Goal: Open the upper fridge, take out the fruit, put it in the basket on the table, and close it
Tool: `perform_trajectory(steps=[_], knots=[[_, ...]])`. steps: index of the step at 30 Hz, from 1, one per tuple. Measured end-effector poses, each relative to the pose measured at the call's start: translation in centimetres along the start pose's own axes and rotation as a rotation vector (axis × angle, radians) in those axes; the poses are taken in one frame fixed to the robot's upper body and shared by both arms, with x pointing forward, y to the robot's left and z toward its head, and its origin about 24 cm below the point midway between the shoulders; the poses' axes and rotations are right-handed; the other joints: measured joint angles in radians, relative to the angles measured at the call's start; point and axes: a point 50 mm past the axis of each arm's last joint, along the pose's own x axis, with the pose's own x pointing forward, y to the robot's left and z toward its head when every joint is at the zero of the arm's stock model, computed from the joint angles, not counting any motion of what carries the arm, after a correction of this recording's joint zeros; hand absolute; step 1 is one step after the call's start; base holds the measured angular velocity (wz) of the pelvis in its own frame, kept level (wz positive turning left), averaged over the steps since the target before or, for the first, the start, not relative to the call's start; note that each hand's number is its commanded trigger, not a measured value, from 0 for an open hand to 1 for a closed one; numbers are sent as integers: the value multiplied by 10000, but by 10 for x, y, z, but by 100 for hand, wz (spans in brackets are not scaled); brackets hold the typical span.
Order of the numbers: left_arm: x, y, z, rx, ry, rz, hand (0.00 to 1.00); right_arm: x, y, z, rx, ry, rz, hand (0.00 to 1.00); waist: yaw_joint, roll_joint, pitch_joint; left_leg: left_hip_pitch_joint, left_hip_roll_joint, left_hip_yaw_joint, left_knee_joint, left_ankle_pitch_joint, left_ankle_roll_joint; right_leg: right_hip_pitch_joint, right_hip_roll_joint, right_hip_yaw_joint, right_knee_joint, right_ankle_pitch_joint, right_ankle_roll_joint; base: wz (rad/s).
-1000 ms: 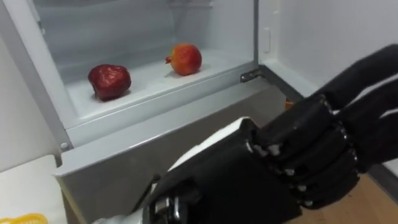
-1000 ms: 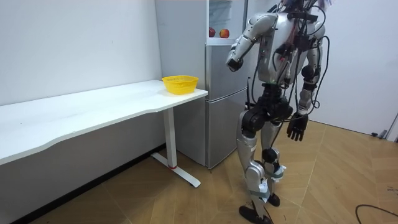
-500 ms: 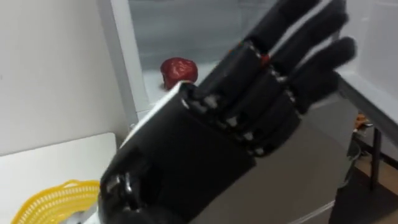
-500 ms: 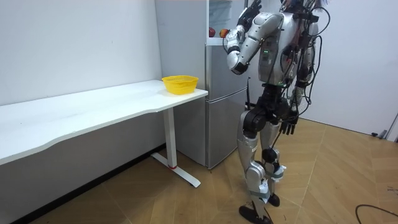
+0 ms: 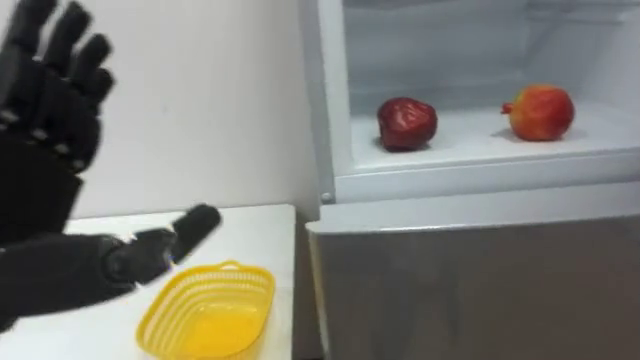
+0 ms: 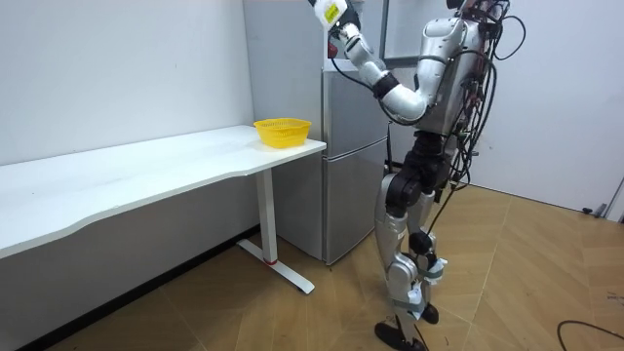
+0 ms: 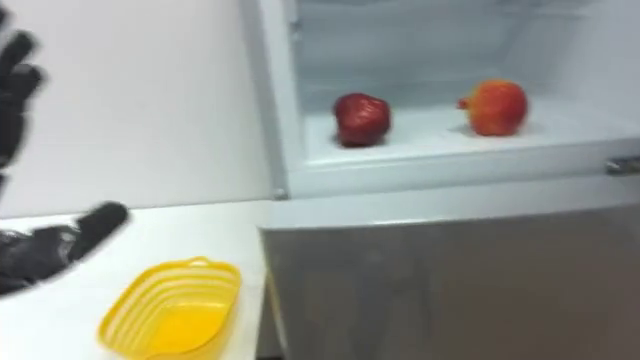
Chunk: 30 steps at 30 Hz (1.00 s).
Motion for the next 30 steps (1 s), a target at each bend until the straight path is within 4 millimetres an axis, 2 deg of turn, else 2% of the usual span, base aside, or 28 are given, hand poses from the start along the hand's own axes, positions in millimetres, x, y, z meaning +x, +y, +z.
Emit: perform_trajectory(steps=[2,4,6,9,12,13,14,15,17,18,20,21,23,27,28,30], knots=[[-6,20,7,1060,-174,1534,0,-1,1,-3,155,56,-171,0,208,53,4,-14,-57,-203,11,3,6,88,-47,-131,-59,-19,31,21],[-14,35,9,1513,-42,2613,0,-1,0,-6,335,126,-254,0,248,94,27,-15,-114,-373,16,3,9,140,-106,-260,-76,-58,76,21],[-27,50,1,2096,545,3595,0,-2,0,-11,413,314,-279,0,386,195,9,10,-165,-414,36,6,13,178,-167,-302,-54,-99,113,14],[-54,75,-21,2755,2252,5152,0,-2,2,-12,436,375,-216,0,472,277,33,-50,-236,-574,45,28,52,178,-233,-420,-25,-163,155,16],[-108,94,-52,3591,5124,6385,0,-2,0,-11,431,372,-269,0,388,276,29,-168,-272,-602,124,31,58,120,-250,-436,-13,-180,165,5],[-138,98,-68,3803,6664,6733,0,-2,1,-11,444,395,-262,0,334,258,22,-167,-292,-674,154,31,58,161,-261,-507,-7,-187,177,7],[-171,98,-84,3773,8353,7132,0,-2,2,-12,447,484,-226,0,257,214,16,-182,-312,-742,173,29,60,171,-316,-552,0,-199,186,10],[-188,96,-91,3725,9151,7339,0,-2,3,-13,430,530,-203,0,255,184,21,-197,-320,-771,178,29,60,172,-324,-583,37,-204,188,10],[-253,85,-113,3518,12193,7914,0,-2,4,-12,439,527,-52,0,205,2,18,-201,-339,-758,177,29,60,145,-362,-647,131,-285,186,7],[-268,82,-116,3448,12878,8016,0,-2,5,-11,442,515,-11,0,190,-61,31,-202,-339,-767,181,29,60,146,-362,-640,114,-294,186,4],[-312,65,-122,3271,15121,7680,0,-3,6,-14,492,612,143,0,175,-296,23,-219,-327,-740,193,25,63,161,-356,-658,69,-311,177,6],[-322,62,-123,3256,15621,7493,0,-3,6,-14,503,637,159,0,179,-366,16,-216,-324,-750,193,24,65,167,-353,-665,63,-310,176,5],[-355,47,-121,3216,17474,6615,0,-2,5,-12,501,588,155,0,124,-492,22,-192,-324,-841,204,6,90,234,-362,-753,55,-309,178,5],[-380,30,-121,2837,18964,5992,0,-1,5,-5,396,494,257,0,-22,-413,21,-199,-332,-819,194,4,94,202,-387,-791,110,-306,186,5],[-390,28,-116,2879,19487,5701,0,-1,6,-4,348,471,273,0,-107,-425,56,-191,-324,-814,186,4,95,205,-379,-776,124,-305,185,0],[-397,22,-116,2754,20051,5078,0,-1,6,-3,368,418,283,0,-155,-340,62,-157,-320,-808,174,5,95,234,-363,-707,138,-297,181,0]])
